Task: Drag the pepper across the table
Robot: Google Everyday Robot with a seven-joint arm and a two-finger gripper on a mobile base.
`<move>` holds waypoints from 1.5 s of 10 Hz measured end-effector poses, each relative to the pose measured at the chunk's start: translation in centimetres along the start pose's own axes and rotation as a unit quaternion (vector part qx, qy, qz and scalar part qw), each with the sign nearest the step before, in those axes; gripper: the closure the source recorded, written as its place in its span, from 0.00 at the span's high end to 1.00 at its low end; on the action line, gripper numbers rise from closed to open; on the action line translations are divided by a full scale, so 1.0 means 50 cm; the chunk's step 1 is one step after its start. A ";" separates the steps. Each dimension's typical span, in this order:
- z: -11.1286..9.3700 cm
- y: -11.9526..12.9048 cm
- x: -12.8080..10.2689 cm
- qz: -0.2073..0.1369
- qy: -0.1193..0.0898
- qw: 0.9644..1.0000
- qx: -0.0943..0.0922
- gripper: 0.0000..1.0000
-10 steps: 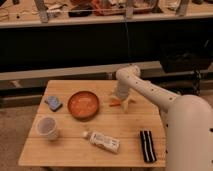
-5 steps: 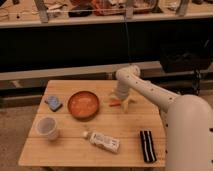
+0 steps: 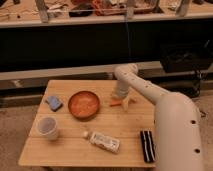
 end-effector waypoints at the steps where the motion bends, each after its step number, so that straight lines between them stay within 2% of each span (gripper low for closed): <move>1: 0.000 0.000 0.003 0.005 0.000 1.000 -0.003 0.80; 7: -0.023 0.008 0.026 0.027 0.014 1.000 -0.010 0.79; 10: -0.025 0.015 0.030 0.024 0.015 0.999 -0.014 0.62; 15: 0.000 0.024 0.037 0.020 0.007 0.999 -0.029 0.61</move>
